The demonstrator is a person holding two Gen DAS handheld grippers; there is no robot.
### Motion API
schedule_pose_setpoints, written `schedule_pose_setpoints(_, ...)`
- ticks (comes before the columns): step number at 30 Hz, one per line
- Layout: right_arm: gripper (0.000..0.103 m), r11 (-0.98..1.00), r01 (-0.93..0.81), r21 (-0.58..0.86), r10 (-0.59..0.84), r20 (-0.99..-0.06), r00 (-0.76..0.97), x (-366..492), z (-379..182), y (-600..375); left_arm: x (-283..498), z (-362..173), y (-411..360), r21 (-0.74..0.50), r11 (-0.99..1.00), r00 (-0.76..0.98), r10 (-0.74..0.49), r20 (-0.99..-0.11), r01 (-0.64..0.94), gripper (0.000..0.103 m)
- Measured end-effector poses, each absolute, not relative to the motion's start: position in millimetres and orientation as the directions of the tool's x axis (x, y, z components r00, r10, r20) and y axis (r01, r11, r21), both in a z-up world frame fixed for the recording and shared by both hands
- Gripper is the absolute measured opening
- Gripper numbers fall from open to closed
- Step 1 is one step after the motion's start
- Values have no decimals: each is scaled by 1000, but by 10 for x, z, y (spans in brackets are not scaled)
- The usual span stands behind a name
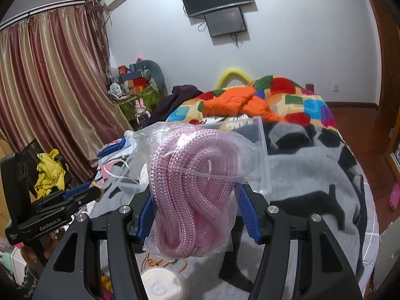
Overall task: Organize objects
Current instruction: 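Carry the pink rope bag and eraser over the clear box and lower them in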
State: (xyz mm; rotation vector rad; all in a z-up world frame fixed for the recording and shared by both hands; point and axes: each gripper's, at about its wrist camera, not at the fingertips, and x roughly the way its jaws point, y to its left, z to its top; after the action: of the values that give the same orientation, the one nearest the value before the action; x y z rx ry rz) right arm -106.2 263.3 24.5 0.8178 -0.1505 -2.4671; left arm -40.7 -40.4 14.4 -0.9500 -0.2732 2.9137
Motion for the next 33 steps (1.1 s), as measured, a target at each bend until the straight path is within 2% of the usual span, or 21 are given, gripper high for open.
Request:
schedule_pose_setpoints(18,56,-868,443,224,-494,-476,-728,-1263,468,2614,-652,289,-257,-190,-981,-829,143,-541,-46,40)
schedule_pose_setpoints(33,56,-899,409,154,-429,-489,-760,-1569,435,2495,-956,253,-239,-188,-982,-830,128,-542,-29,40)
